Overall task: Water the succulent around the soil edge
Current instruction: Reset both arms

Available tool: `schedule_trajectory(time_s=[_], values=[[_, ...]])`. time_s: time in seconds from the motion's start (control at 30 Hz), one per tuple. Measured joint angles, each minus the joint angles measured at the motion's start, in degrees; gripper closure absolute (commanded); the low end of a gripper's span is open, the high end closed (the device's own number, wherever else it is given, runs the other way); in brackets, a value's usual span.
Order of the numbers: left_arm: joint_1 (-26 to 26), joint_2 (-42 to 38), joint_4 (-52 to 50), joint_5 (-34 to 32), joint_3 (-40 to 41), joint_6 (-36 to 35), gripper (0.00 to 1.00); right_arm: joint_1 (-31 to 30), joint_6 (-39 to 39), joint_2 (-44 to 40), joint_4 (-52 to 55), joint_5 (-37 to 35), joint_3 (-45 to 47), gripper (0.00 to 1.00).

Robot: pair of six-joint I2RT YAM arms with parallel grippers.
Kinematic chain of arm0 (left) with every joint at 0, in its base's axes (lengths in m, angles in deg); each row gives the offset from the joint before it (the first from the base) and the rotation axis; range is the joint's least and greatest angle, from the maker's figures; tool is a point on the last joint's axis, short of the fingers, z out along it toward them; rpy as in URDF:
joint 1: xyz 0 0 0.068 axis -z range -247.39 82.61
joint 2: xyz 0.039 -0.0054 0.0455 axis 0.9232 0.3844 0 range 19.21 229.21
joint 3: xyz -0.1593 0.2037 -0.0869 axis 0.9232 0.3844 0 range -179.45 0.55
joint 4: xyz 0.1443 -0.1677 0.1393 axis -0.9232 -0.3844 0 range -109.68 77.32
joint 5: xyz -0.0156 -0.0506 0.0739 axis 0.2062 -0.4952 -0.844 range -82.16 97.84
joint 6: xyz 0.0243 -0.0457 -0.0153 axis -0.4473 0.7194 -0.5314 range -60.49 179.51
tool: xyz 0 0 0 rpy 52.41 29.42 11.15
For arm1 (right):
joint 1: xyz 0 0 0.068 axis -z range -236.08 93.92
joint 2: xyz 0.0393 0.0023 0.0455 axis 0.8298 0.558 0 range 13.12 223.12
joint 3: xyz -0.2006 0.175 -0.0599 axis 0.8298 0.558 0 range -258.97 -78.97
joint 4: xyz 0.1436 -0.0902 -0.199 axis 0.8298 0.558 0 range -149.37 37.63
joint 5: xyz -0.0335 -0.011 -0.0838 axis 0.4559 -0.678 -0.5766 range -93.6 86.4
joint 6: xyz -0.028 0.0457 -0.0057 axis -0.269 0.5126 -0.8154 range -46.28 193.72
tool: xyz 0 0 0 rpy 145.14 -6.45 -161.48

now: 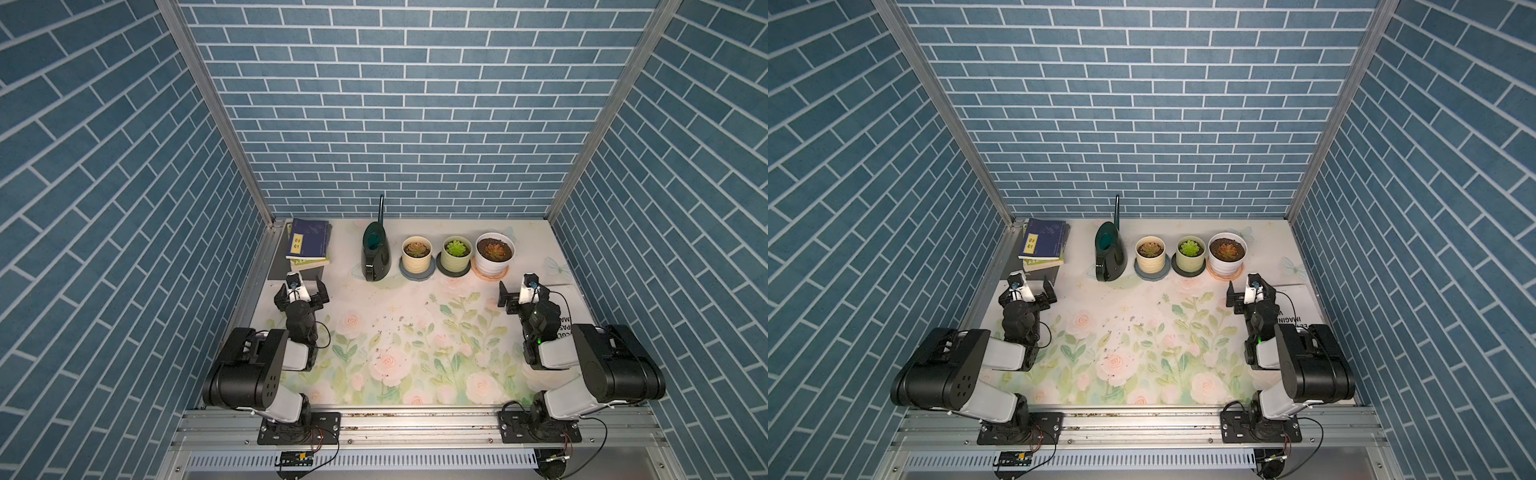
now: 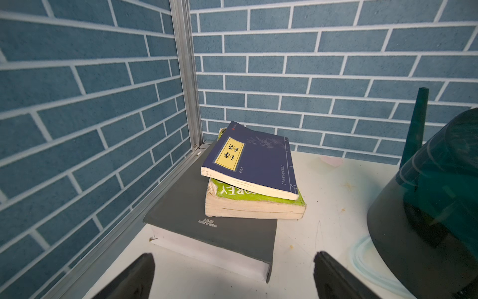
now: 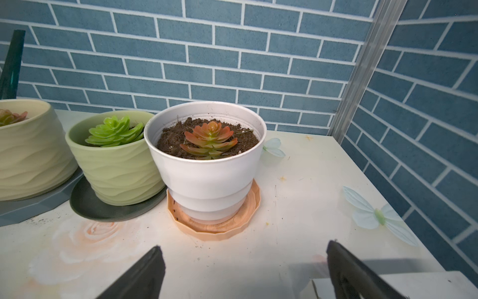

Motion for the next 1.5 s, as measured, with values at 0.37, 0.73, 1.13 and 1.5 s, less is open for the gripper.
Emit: schedule_trajectory(time_s=[0.37, 0.73, 1.13, 1.5], values=[[0.02, 0.00, 0.00, 0.00, 0.00, 0.00, 0.00, 1.03, 0.02, 0.00, 0.20, 1.42, -0.24, 0.01], [0.02, 0.00, 0.00, 0.00, 0.00, 0.00, 0.00, 1.11, 0.02, 0.00, 0.48, 1.70, -0.26, 0.01], [0.02, 0.00, 0.00, 0.00, 0.00, 0.00, 0.00, 1.11, 0.02, 0.00, 0.48, 1.73, -0.26, 0.01], [0.02, 0.00, 0.00, 0.02, 0.00, 0.00, 0.00, 1.16, 0.04, 0.00, 0.50, 1.77, -0.28, 0.01]])
